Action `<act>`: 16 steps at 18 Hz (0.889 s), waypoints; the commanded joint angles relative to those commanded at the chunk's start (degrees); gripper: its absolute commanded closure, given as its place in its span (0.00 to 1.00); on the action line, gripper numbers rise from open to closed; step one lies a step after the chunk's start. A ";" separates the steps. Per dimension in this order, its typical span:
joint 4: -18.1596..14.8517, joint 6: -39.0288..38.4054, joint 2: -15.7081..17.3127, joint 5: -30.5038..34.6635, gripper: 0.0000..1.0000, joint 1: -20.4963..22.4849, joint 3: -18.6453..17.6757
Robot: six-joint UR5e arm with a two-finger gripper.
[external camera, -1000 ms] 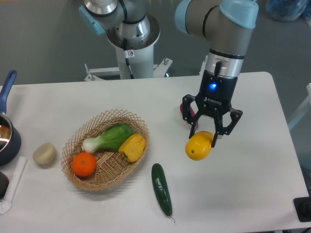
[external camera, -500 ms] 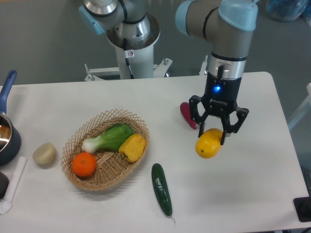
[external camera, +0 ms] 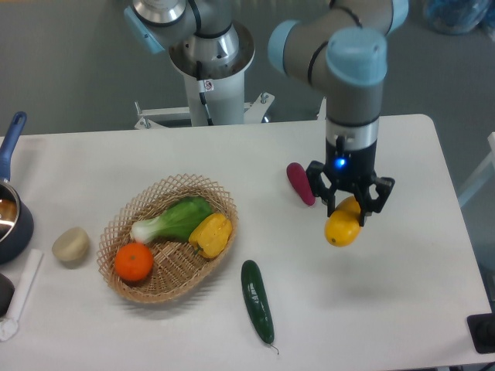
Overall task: Place the mango on the table
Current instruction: 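Carry the yellow mango in the gripper and lower it toward the table, then set the yellow mango down on the table beside the cucumber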
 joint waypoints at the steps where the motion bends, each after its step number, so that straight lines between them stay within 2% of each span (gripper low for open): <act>1: 0.00 -0.35 -1.05 0.09 0.63 -0.44 0.26; 4: 0.09 -3.33 -4.04 0.53 0.63 -1.59 0.53; 8: 0.09 -3.43 -6.25 0.53 0.63 -2.12 0.62; 16: 0.09 -3.43 -7.74 0.62 0.63 -2.12 0.00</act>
